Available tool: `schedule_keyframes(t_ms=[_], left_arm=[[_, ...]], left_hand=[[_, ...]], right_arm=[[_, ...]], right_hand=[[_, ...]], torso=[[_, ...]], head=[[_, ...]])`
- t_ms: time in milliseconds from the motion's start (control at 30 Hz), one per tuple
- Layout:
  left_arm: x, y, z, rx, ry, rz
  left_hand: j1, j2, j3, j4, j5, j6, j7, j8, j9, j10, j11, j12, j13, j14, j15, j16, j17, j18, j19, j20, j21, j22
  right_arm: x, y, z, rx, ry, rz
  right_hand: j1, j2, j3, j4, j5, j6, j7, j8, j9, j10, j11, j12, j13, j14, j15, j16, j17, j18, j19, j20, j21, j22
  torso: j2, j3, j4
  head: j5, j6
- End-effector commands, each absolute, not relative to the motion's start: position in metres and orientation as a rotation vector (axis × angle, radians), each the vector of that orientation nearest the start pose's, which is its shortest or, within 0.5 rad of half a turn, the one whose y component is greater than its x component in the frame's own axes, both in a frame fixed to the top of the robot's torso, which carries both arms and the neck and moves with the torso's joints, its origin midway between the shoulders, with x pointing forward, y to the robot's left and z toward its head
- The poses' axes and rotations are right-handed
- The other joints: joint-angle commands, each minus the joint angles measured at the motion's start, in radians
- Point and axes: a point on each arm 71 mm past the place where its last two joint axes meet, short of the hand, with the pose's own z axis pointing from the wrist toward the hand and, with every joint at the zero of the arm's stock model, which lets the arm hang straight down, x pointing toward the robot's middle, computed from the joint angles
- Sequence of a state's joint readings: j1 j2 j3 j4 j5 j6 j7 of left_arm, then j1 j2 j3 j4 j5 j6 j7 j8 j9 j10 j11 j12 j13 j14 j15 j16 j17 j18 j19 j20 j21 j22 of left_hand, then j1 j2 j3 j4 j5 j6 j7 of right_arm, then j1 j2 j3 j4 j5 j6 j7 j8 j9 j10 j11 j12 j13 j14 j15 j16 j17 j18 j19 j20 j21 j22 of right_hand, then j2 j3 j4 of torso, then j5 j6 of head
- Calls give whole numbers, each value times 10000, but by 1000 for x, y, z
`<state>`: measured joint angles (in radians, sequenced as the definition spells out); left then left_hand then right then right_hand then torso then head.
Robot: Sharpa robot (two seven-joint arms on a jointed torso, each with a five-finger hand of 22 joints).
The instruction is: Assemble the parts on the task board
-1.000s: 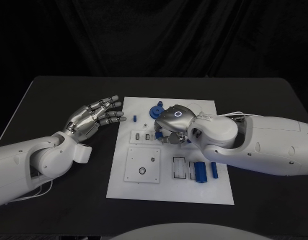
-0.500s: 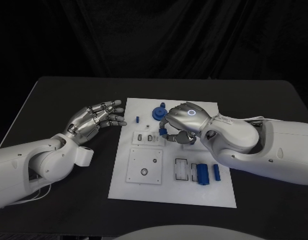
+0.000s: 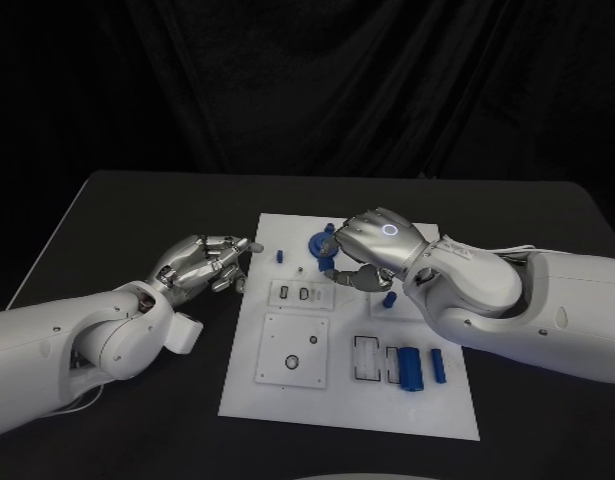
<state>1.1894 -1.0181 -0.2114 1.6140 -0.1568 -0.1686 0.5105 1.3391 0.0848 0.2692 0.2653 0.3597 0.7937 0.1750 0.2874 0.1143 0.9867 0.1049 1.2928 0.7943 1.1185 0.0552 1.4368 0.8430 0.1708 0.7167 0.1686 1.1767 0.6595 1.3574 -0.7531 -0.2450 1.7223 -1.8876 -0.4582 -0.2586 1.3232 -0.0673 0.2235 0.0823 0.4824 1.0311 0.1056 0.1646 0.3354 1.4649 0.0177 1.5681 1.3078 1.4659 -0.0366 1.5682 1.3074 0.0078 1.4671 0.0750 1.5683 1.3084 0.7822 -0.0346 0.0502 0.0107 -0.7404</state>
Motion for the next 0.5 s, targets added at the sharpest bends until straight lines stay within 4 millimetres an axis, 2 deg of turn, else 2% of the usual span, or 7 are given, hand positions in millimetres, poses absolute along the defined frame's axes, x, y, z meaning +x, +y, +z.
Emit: schedule_keyframes(t_ms=[33,100,200,267,333,400,500], left_arm=[[437,248,-233,-9008,17296,-14964],[438,241,-235,-8951,17703,-15005],[441,228,-240,-8683,18465,-15080],[443,220,-243,-8341,18926,-15088],[444,213,-245,-8043,19283,-15108],[446,207,-247,-7810,19609,-15149],[447,200,-249,-7587,19922,-15228]], left_hand=[[-124,-18,-243,163,-323,-90,-67,342,187,2369,-58,1511,3596,1816,-8,922,3154,-260,1303,-34,1244,1887],[-224,28,-531,173,-558,-189,-108,594,338,3857,-36,2199,5595,3081,-11,1263,5182,-407,2127,-38,1938,2999],[-452,62,-839,223,-1073,-302,-50,703,408,4837,-13,2520,6719,3960,16,1342,6482,-502,2606,4,2260,3556],[-851,122,-1192,246,-1303,-359,-26,767,446,5311,9,2652,7228,4355,48,1347,7044,-537,2870,28,2412,3822],[-1300,246,-1627,226,-1957,-468,-11,814,478,5569,23,2716,7497,4518,72,1341,7272,-566,3116,50,2525,4043],[-1613,372,-1975,253,-2305,-518,-2,878,514,5632,38,2730,7565,4523,81,1340,7277,-576,3183,68,2559,4113],[-2032,517,-2492,268,-2402,-596,15,950,552,5583,61,2713,7528,4523,95,1340,7277,-568,3123,93,2542,4087]], right_arm=[[432,-104,-153,-5994,13089,6332],[434,-103,-154,-5991,13064,6331],[436,-102,-154,-5992,13036,6326],[437,-101,-155,-6003,13029,6321],[438,-100,-155,-6019,13031,6317],[438,-99,-156,-6044,13039,6316],[439,-97,-156,-6035,13080,6346]], right_hand=[[-27,15,-2,-63,-53,252,-189,44,377,1059,-14,27,2630,1049,-24,25,2634,-77,1034,-36,20,2622],[-42,16,-2,-60,-100,256,-192,45,394,1059,-16,27,2630,1049,-25,25,2634,-78,1037,-35,24,2623],[-66,15,0,-61,-197,261,-200,44,434,1059,-22,27,2630,1049,-29,25,2634,-76,1031,-35,16,2620],[-66,15,0,-61,-197,261,-200,44,434,1059,-22,27,2630,1049,-29,25,2634,-76,1031,-35,16,2620],[-70,17,3,-63,-224,263,-204,44,445,1059,-25,27,2630,1049,-31,25,2634,-76,1031,-35,16,2620],[-70,17,3,-63,-224,263,-204,44,445,1059,-25,27,2630,1049,-31,25,2634,-76,1031,-35,16,2620],[-76,19,4,-64,-252,263,-206,42,456,1059,-27,27,2630,1049,-32,25,2634,-77,1034,-36,20,2622]], torso=[[-70,28,-2],[-148,63,1],[-248,120,8],[-288,144,18],[-357,177,25],[-379,186,26],[-457,208,26]], head=[[37,53],[57,21],[85,-33],[62,-61],[52,-123],[50,-144],[44,-206]])
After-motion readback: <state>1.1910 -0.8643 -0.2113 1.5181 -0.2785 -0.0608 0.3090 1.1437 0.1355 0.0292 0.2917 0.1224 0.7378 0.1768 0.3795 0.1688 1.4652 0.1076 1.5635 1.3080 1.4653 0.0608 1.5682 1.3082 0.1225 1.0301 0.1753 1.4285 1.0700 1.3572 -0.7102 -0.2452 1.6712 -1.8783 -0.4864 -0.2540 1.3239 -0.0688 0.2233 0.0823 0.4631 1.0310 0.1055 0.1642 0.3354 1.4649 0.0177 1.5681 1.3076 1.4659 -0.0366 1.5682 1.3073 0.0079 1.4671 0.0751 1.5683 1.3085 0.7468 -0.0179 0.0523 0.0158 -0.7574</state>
